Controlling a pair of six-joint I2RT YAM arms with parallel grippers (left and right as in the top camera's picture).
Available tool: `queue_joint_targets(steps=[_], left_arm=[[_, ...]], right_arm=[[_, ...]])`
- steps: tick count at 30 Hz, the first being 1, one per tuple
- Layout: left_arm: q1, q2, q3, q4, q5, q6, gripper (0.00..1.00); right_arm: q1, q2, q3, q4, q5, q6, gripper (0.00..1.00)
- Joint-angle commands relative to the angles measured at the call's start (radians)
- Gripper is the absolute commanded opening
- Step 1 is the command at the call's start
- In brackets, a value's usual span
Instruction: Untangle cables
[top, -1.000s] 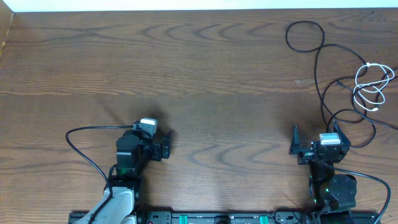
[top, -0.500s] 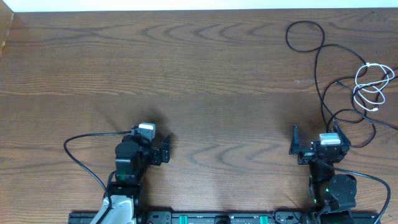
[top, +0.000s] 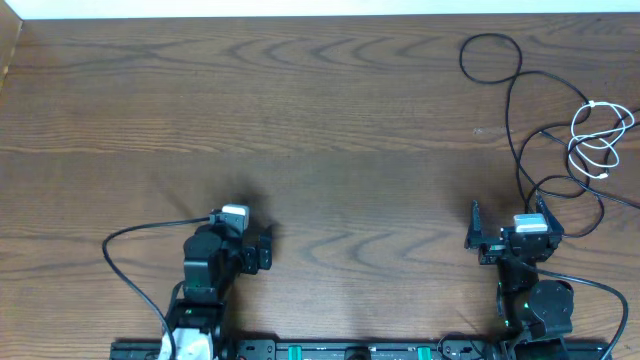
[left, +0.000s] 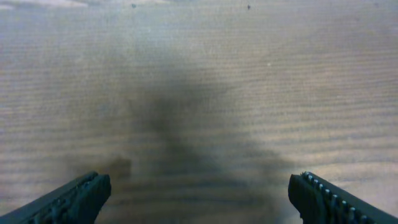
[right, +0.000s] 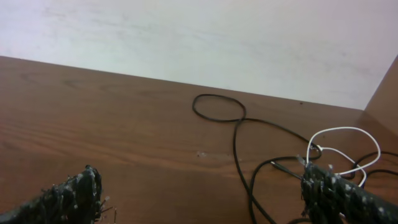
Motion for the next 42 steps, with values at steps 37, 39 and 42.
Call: queue_joint_targets(steps=[37,39,42], left_arm=[[0.000,-0.814,-0.002,-0.301,-0.048,-0.008,0.97],[0.000,-0.812,-0.002,-0.301,-0.048,-0.008,0.97],[0.000,-0.812,-0.002,-0.301,-0.048,-0.008,0.97]], right_arm=[[-0.003,-0.007,-0.001,-0.005,-0.002,-0.014,0.99],[-0.003,-0.007,-0.001,-0.005,-0.002,-0.014,0.99],[-0.003,-0.007,-0.001,-0.005,-0.002,-0.014,0.99]])
